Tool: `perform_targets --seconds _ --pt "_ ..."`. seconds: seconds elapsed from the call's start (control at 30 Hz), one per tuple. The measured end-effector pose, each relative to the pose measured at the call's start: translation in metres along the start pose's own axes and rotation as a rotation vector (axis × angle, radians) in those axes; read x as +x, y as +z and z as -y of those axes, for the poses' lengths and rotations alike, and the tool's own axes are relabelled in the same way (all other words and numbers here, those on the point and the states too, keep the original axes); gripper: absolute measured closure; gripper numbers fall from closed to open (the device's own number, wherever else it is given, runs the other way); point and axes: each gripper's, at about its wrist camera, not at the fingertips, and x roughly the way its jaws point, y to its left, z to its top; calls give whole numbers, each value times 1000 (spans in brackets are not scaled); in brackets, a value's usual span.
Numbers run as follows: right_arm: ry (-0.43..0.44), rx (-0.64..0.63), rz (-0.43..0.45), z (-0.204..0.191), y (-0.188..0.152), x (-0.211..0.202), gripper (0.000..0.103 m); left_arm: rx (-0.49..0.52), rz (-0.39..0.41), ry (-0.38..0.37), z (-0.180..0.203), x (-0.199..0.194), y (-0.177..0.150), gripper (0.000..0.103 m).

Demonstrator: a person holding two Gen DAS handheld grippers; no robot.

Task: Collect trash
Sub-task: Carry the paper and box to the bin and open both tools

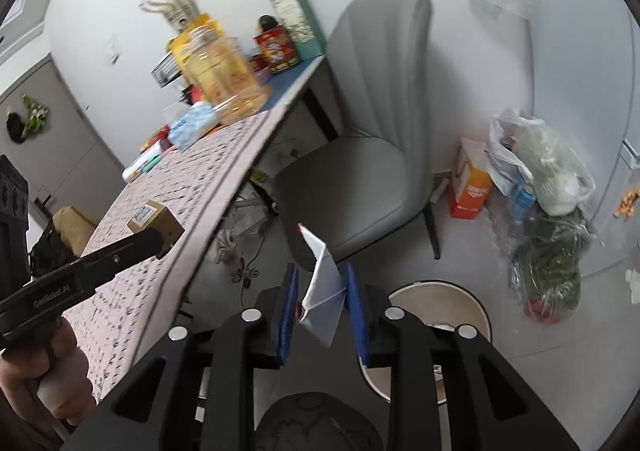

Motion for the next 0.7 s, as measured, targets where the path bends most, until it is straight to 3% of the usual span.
perform_targets --seconds 0.03,0.07,0.1,0.53,0.57,0.7 --pt "-6 5 3 6 0 1 62 5 -12 -6 5 6 1 55" --pt "-12 18 4 14 -1 4 45 8 -22 -12 10 11 0 55" --pt "-11 35 3 20 -1 6 38 12 -30 -16 14 14 0 55" --pt "-33 171 11 95 -17 -18 36 91 -132 -93 76 62 -9 54" --pt "-39 175 15 99 -18 -22 36 90 -135 -108 81 64 -10 52" --pt "-55 188 30 109 -19 -37 36 95 -125 -143 95 66 -10 20"
